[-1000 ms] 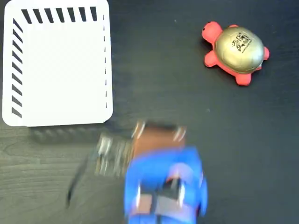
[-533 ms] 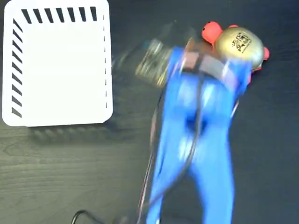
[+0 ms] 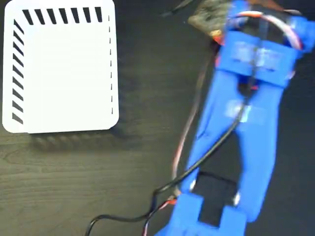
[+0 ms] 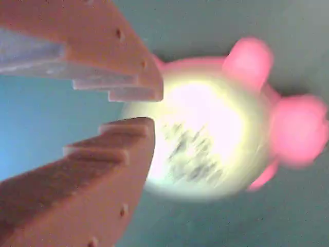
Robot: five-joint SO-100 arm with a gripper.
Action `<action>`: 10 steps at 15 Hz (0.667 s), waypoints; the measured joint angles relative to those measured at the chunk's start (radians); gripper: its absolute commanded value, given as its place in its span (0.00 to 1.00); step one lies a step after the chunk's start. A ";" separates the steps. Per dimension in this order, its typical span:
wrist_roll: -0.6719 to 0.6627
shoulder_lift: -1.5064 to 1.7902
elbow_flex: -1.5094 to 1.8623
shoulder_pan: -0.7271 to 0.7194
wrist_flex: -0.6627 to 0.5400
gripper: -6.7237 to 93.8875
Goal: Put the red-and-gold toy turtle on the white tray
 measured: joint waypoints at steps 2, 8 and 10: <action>-0.017 -0.081 -0.058 0.012 0.018 0.12; -0.060 -0.175 -0.146 0.018 0.101 0.19; -0.087 -0.193 -0.149 0.020 0.114 0.40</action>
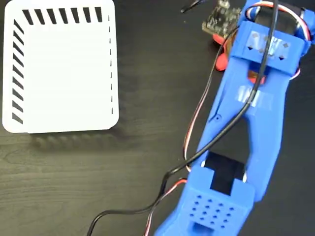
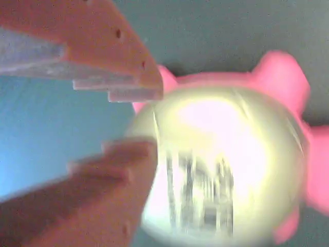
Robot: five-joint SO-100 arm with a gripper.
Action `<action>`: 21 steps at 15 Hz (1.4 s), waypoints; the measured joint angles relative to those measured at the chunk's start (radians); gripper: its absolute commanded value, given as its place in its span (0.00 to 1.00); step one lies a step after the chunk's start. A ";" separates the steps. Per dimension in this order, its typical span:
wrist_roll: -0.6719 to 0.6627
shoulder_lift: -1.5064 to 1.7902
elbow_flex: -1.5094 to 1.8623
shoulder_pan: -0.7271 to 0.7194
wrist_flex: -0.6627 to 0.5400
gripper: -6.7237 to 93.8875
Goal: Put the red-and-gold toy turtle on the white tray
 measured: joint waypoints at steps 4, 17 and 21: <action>-0.005 -0.014 -0.002 0.000 0.000 0.62; -0.008 -0.190 -0.141 -0.002 0.011 0.63; -0.008 -0.239 -0.156 0.005 0.009 0.63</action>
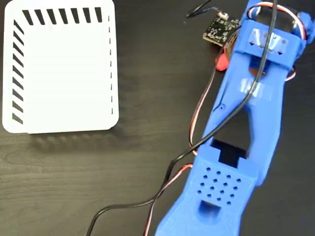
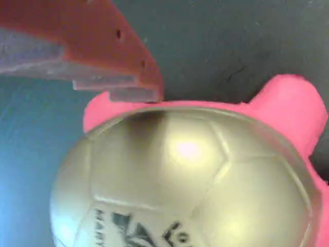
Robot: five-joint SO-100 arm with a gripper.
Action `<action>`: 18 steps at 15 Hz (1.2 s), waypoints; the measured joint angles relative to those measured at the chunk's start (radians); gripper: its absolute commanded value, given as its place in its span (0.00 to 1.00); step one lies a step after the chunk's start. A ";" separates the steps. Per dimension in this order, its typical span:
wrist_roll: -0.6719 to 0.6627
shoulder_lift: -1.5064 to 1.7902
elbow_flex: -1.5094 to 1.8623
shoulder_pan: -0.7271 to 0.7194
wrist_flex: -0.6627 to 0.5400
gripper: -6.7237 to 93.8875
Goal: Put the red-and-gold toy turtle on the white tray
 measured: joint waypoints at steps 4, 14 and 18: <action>0.018 -0.041 -0.002 0.002 -0.006 0.63; 0.023 -0.106 -0.057 -0.006 -0.005 0.61; 0.023 -0.112 -0.057 -0.006 -0.014 0.57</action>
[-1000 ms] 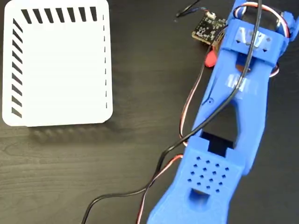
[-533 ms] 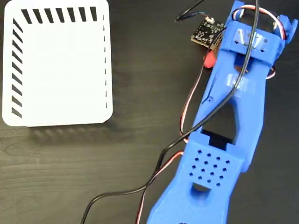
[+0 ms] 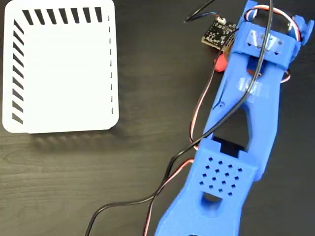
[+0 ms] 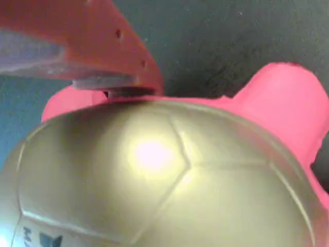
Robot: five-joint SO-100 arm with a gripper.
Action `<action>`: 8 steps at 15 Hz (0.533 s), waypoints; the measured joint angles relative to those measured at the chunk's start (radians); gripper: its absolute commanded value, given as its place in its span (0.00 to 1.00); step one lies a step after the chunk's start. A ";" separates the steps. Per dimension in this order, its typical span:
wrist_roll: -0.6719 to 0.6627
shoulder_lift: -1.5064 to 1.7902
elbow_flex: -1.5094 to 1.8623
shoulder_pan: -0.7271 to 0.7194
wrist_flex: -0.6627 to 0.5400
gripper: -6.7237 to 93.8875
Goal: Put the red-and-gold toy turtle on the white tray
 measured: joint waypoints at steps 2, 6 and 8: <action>-0.012 -0.005 0.000 0.000 -0.005 0.60; -0.014 -0.012 -0.003 0.000 -0.009 0.41; -0.015 -0.012 -0.006 0.000 -0.020 0.27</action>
